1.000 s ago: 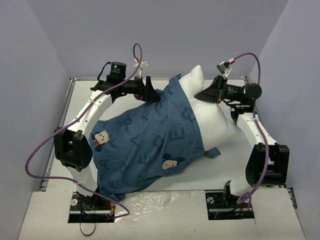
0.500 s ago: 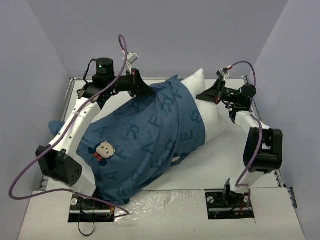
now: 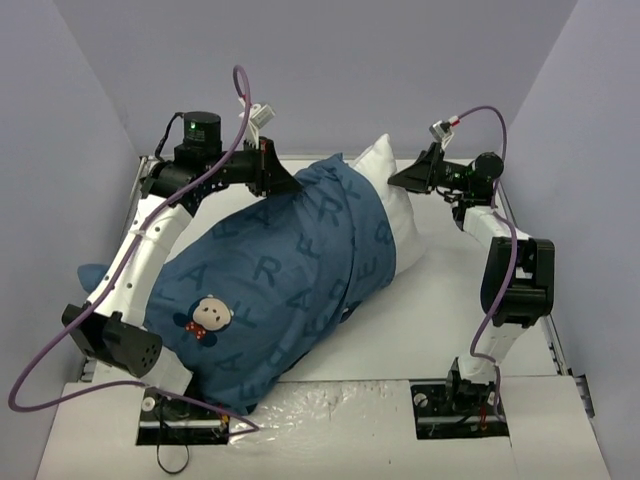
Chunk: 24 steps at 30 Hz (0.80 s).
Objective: Remove the pillowcase from the pillow
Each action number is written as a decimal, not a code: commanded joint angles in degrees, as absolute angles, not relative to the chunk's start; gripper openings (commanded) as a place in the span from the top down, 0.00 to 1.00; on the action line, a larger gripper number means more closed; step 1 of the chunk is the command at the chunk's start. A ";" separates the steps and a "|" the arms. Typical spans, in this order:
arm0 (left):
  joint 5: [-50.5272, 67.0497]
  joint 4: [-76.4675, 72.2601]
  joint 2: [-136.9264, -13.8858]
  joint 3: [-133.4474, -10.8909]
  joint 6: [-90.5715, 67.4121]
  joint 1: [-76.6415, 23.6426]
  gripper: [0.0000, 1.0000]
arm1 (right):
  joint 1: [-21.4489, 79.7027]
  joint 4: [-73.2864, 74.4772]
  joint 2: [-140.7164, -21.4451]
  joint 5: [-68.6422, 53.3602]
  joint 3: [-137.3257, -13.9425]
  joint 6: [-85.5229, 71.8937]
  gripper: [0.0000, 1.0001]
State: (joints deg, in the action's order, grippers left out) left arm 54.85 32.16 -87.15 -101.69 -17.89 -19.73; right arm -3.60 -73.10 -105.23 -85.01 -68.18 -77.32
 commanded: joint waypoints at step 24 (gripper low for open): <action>53.35 34.01 -88.33 -106.43 -16.26 -21.53 0.98 | -6.68 -49.40 -98.54 -63.76 -93.31 -41.59 0.00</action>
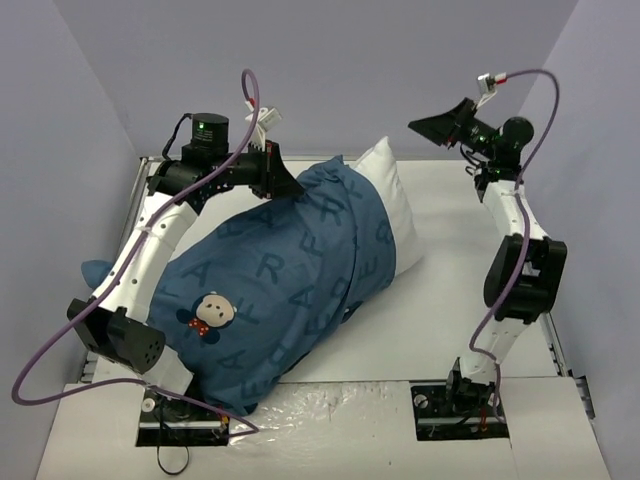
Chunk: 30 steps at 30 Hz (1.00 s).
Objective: Remove the pillowcase from the pillow
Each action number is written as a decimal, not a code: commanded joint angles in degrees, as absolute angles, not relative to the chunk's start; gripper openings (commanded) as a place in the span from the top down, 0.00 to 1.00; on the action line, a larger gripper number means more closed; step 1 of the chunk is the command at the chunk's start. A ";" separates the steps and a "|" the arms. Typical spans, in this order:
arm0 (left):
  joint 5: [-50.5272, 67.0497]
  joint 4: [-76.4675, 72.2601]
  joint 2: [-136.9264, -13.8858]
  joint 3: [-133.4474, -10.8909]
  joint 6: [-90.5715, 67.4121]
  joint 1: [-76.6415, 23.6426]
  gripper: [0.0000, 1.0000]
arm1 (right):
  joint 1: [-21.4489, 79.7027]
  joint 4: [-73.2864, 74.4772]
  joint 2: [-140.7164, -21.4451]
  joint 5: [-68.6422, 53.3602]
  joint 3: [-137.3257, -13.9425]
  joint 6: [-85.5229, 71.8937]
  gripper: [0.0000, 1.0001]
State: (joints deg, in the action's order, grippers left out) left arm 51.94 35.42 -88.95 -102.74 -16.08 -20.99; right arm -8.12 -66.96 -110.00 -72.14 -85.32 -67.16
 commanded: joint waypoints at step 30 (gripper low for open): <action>51.85 34.72 -85.25 -103.01 -14.41 -23.99 0.98 | 9.40 10.90 -90.18 -20.50 -97.39 -17.70 0.23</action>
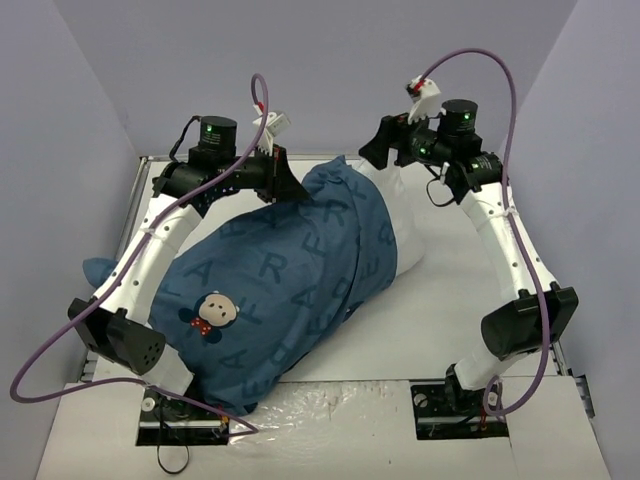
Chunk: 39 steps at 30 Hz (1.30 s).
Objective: Remove the pillowcase from the pillow
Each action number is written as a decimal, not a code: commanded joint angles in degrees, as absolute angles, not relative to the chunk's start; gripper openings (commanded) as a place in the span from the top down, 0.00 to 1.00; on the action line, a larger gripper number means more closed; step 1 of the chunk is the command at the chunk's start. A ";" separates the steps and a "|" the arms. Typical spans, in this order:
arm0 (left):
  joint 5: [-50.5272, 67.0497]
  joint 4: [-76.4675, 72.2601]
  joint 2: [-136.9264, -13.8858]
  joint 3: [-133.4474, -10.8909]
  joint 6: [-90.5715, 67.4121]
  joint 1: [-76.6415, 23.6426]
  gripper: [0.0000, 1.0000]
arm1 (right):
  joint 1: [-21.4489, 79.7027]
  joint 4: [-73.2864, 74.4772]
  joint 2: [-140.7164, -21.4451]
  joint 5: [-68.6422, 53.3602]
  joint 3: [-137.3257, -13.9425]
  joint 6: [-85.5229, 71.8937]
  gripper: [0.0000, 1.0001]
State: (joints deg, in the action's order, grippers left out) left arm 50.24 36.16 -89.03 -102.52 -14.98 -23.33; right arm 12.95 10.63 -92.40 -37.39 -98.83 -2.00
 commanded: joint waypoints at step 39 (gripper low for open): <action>51.77 32.28 -76.46 -89.65 -12.02 -11.87 0.80 | -22.15 -6.50 -84.64 -38.14 -79.28 -26.19 1.00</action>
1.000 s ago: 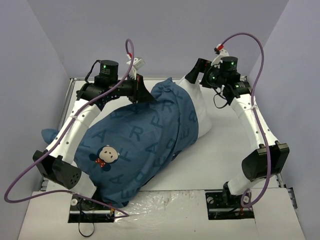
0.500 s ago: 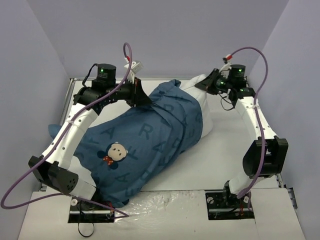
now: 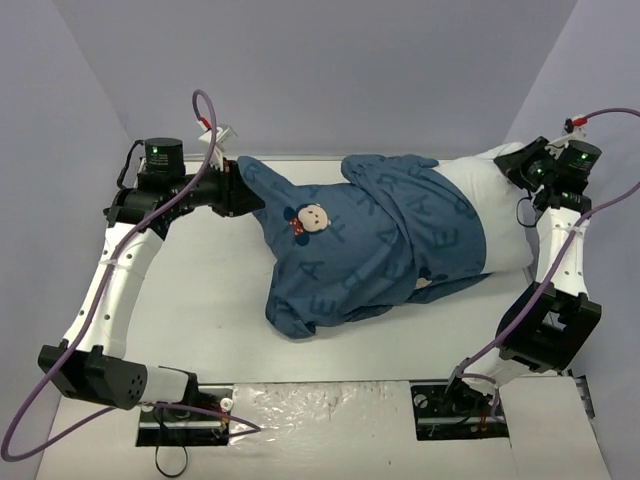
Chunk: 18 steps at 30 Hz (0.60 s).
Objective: Remove the pillowcase from the pillow
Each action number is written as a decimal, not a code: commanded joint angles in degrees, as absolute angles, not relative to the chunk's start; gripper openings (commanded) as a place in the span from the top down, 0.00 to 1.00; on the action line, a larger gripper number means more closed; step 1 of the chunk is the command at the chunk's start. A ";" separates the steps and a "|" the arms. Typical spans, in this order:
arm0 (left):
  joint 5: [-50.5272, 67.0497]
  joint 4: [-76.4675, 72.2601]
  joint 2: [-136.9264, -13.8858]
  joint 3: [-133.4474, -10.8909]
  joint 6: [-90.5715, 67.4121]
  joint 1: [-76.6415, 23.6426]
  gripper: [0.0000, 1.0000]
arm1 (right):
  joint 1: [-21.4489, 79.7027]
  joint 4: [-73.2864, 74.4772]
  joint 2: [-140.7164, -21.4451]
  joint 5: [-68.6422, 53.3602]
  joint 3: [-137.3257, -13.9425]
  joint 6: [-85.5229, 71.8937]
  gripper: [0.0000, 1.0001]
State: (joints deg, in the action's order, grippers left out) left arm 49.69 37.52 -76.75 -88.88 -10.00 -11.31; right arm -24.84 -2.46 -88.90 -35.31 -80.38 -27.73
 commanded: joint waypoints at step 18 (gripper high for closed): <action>9.15 22.06 -83.20 -81.72 -34.62 -12.13 0.06 | -20.48 -10.02 -82.97 -53.00 -72.95 -15.73 1.00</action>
